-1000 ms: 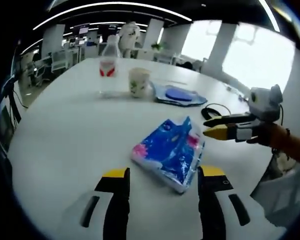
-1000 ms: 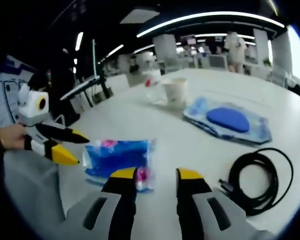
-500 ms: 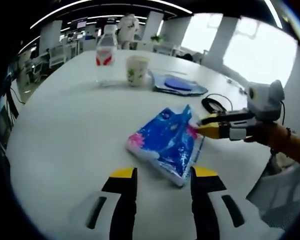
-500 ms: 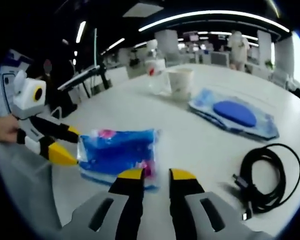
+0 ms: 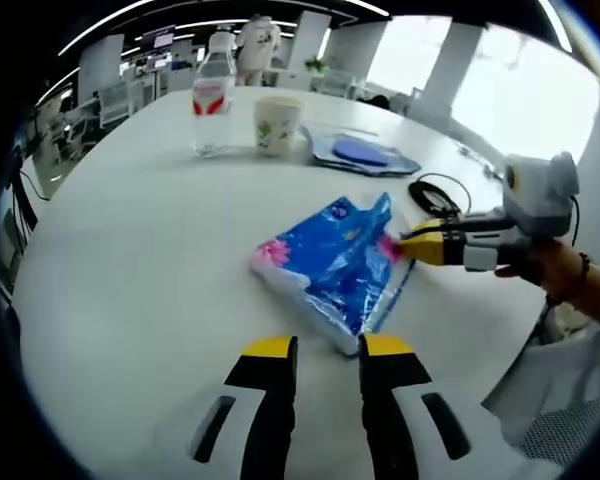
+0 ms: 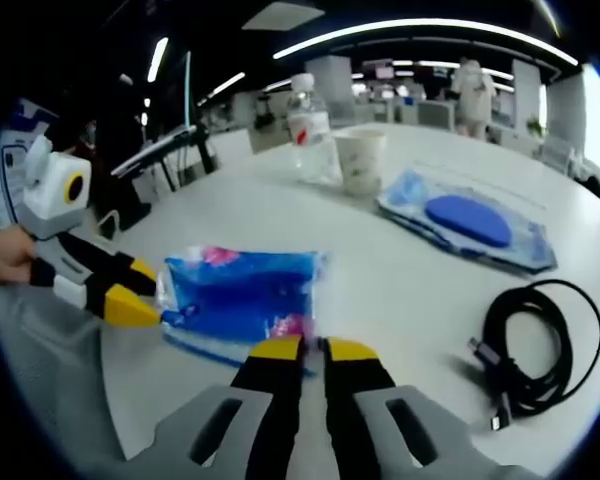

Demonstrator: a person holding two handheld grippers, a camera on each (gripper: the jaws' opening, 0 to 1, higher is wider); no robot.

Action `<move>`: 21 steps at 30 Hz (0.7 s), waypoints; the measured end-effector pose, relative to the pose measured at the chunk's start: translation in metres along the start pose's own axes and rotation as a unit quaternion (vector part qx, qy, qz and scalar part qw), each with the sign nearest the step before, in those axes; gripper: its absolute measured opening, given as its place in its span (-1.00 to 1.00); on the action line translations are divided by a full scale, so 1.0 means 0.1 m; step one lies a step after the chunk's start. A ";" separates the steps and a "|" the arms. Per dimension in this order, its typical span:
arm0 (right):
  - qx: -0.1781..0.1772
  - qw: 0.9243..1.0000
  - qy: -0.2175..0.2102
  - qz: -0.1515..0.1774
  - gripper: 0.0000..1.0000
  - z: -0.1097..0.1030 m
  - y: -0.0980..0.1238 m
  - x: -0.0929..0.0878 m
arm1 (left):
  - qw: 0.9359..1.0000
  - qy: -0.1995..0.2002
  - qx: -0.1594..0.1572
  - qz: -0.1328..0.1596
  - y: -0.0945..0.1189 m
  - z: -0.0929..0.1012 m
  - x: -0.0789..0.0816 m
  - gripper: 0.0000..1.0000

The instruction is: Arrange the tabletop items into an orderly group along one side of the table until the central work area is clear of visible clutter.

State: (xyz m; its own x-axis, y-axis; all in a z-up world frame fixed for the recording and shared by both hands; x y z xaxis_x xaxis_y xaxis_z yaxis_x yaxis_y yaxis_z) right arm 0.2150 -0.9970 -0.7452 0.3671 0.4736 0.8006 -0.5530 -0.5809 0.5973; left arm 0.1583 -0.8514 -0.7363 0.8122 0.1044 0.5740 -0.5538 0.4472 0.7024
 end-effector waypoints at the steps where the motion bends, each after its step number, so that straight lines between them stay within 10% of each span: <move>1: 0.001 1.000 0.002 0.000 -0.93 -0.01 0.00 0.00 | 1.000 0.000 -0.002 0.000 0.00 0.01 0.00 -0.69; 21: 0.032 0.999 -0.039 0.010 -1.00 -0.12 0.09 0.06 | 1.000 0.005 -0.001 -0.014 0.02 0.00 -0.04 -0.95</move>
State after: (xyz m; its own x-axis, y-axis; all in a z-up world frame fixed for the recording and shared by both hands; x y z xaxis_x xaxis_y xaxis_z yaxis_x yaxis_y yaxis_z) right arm 0.2035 -0.9913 -0.7358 0.4157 0.4101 0.8118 -0.5119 -0.6322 0.5816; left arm 0.1541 -0.8505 -0.7369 0.8287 0.1002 0.5506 -0.5310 0.4518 0.7169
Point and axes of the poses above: the point that each gripper's makers call its tool centre point, and the gripper's own axes: y roughly backward along the fingers, z roughly to its right, x roughly out of its top, the point moved 3 cm from there along y, roughly backward along the fingers, and after that the axes turned 14 degrees about y, right-handed, at the moved point
